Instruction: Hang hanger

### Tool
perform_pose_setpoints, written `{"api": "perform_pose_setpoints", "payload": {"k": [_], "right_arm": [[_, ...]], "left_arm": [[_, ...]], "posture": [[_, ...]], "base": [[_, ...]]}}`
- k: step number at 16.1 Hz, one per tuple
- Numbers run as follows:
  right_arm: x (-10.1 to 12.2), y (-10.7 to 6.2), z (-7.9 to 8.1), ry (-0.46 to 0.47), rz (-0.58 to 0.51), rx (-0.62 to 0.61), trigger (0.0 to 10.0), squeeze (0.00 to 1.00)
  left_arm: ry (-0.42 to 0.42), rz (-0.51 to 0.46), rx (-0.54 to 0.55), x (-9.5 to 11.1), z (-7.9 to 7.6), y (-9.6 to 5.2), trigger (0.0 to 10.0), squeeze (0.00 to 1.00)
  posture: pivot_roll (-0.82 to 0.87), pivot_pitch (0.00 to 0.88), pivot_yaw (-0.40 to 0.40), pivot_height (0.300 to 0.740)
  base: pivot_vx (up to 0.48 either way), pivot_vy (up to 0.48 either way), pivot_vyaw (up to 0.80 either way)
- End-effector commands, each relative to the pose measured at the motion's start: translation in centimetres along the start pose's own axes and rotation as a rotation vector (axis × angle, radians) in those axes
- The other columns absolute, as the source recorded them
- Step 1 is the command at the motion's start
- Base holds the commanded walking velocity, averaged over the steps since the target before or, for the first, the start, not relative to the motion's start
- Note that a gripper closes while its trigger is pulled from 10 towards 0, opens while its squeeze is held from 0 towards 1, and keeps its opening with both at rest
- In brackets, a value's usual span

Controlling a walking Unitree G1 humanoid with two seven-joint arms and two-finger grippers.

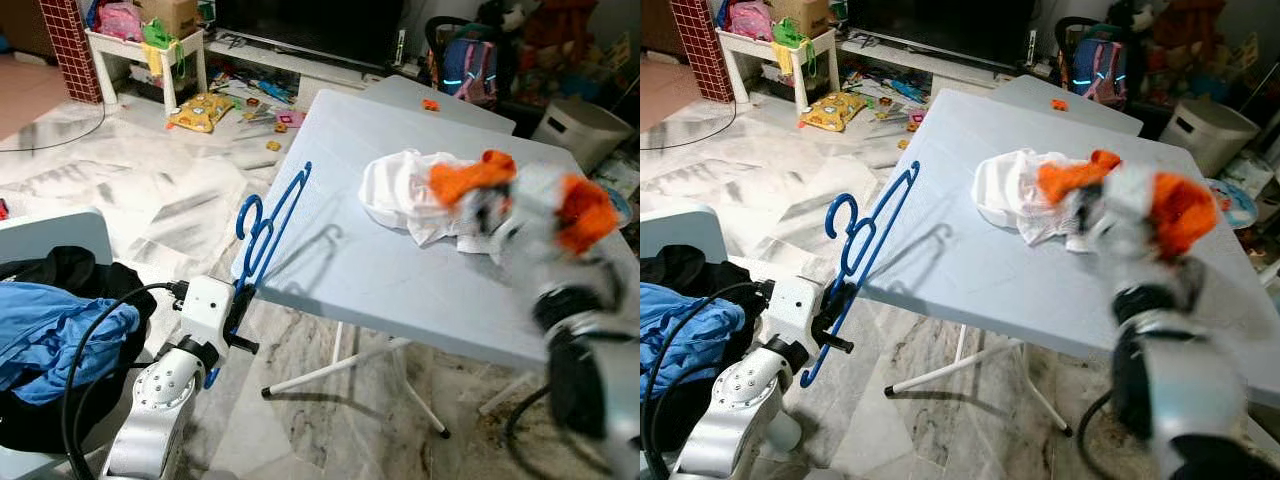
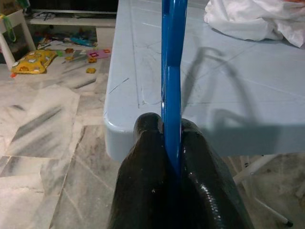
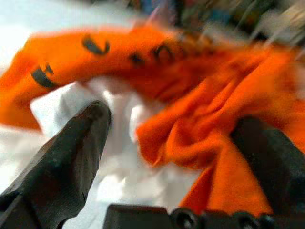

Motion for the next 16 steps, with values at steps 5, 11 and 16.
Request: {"api": "perform_pose_setpoints", "payload": {"k": [5,11,16], "right_arm": [[-0.7,0.0,-1.8,-0.086,-0.004,-0.02,10.0,0.0],[-6.5,-0.9,-2.7,-0.132,0.141,0.063,10.0,0.0],[-9.7,-2.8,0.6,-0.124,0.109,0.333,10.0,0.0]], "left_arm": [[-0.004,0.009,-0.009,0.1,-0.5,0.9,10.0,0.0],[-0.013,-0.001,-0.047,0.4,-1.3,2.2,10.0,0.0],[-0.051,-0.007,-0.121,0.6,-2.5,3.7,10.0,0.0]], "posture": [[0.38,0.0,-0.195,0.74],[0.34,0.0,-0.173,0.74],[0.26,0.0,-0.139,0.74]], "base": [[0.0,0.0,0.0],[0.0,0.0,0.0],[0.0,0.0,0.0]]}}
Point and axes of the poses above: a point about 5 cm out from each wrist's last joint towards the gripper, its own y axis pointing out of the wrist towards the gripper, its own x axis along the axis of the wrist's last joint, z = x × y, the point moved 5 cm from there along y, pointing out of the wrist towards the gripper, and after that the axes turned 3 degrees about -y, right-handed, at the moved point
